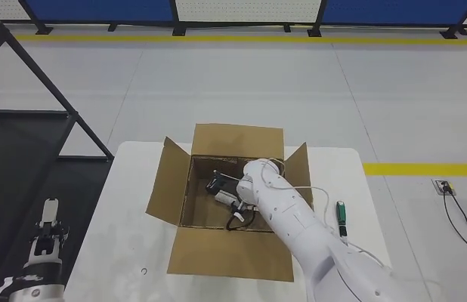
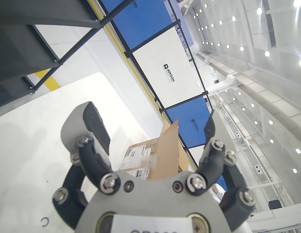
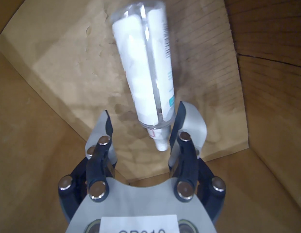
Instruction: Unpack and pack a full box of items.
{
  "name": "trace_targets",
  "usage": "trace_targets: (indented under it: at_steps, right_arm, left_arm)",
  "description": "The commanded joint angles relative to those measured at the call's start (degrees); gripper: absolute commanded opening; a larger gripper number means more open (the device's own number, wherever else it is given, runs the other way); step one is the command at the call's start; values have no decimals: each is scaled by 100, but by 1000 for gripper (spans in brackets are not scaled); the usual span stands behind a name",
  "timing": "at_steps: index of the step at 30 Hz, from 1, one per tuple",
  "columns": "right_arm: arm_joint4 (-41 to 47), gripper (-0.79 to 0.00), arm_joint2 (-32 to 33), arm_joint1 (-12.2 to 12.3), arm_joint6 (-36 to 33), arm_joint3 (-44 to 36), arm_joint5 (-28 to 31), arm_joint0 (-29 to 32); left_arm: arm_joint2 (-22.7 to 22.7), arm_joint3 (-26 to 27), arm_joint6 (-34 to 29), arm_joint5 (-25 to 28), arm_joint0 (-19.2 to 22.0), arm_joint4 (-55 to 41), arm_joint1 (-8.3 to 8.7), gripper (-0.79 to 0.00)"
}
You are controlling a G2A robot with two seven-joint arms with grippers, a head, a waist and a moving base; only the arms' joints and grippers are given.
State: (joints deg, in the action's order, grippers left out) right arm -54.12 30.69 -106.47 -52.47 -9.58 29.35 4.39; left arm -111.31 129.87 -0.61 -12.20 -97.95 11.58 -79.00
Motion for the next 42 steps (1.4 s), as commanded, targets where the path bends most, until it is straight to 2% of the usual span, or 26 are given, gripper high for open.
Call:
trace_targets:
  at_steps: [1, 10, 13, 17, 20, 21, 27, 38, 42]
  right_arm:
    - [-5, -348, 3, -7, 3, -1, 17, 2]
    - [-13, -262, 35, -55, 268, -55, -269, 29]
    - [-19, -354, 36, -81, 231, -44, -300, 56]
    - [14, -551, 64, -97, 230, 9, -306, 52]
    - [15, -767, 78, -97, 230, 40, -296, 33]
    - [21, -785, 87, -94, 233, 57, -296, 21]
    - [107, -785, 177, -33, 404, 107, -113, -120]
    - [374, -785, 385, 168, 311, 99, 887, -468]
    - [303, -785, 396, 249, 410, 17, 947, -536]
  left_arm:
    - [0, 0, 0, 0, 0, 0, 0, 0]
    - [0, 0, 0, 0, 0, 0, 0, 0]
    - [0, 0, 0, 0, 0, 0, 0, 0]
    - [0, 0, 0, 0, 0, 0, 0, 0]
    - [0, 0, 0, 0, 0, 0, 0, 0]
    - [0, 0, 0, 0, 0, 0, 0, 0]
    - [0, 0, 0, 0, 0, 0, 0, 0]
    - [0, 0, 0, 0, 0, 0, 0, 0]
    - [0, 0, 0, 0, 0, 0, 0, 0]
